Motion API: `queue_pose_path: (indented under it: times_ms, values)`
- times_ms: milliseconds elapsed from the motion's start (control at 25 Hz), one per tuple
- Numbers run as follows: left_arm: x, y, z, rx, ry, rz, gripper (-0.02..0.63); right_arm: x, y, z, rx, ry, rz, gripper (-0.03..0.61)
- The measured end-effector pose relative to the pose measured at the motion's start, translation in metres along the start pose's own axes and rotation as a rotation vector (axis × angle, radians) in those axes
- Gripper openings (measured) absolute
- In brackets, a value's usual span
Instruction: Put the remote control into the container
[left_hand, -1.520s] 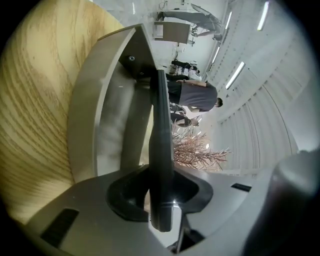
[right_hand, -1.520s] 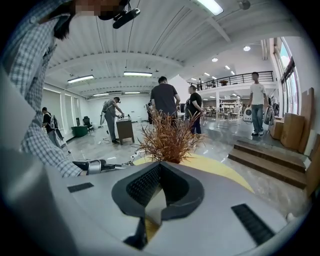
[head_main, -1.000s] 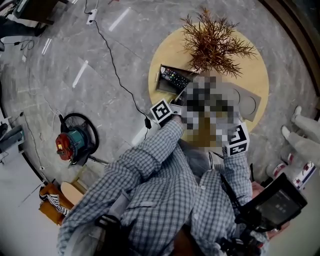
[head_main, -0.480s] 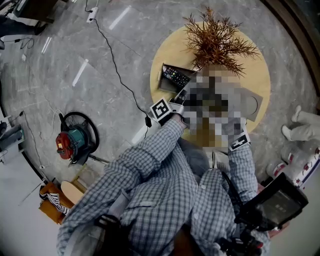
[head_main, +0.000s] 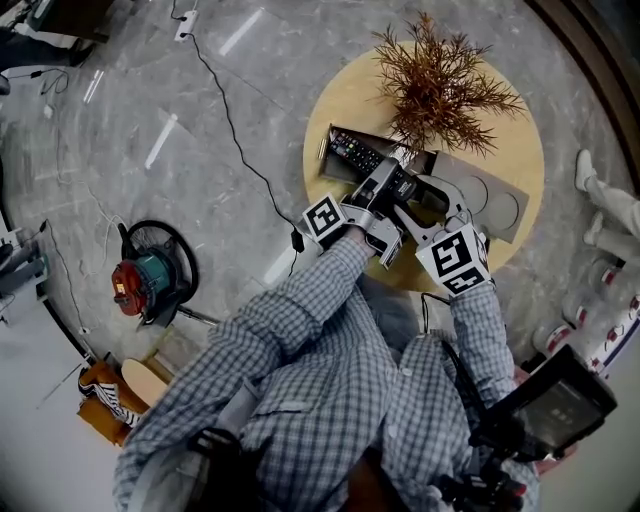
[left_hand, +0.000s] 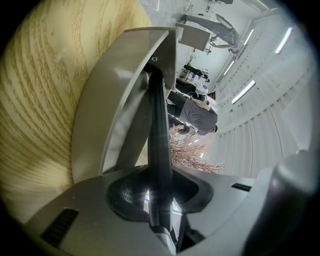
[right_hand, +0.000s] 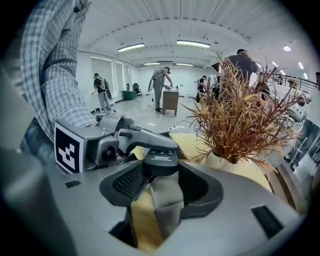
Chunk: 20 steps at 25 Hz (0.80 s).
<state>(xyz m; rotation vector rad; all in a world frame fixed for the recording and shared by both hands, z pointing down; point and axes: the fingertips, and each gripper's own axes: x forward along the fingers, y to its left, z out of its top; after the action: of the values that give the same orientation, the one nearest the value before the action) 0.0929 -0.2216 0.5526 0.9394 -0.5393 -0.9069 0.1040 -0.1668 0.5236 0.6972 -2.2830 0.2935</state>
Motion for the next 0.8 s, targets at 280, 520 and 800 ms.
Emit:
queue_pose_path:
  times_ms: [280,520,800]
  values:
    - [-0.001,-0.007,-0.004,0.037,0.056,-0.047,0.112,-0.002,0.000,0.006,-0.013,-0.023,0.004,0.215]
    - [-0.002,-0.011,-0.008,0.062,0.139,-0.062,0.120,-0.004,0.000,0.016,-0.018,-0.032,0.023,0.215]
    - [-0.006,-0.017,-0.013,0.183,0.255,-0.054,0.154,-0.008,0.003,0.022,-0.008,-0.043,0.055,0.215]
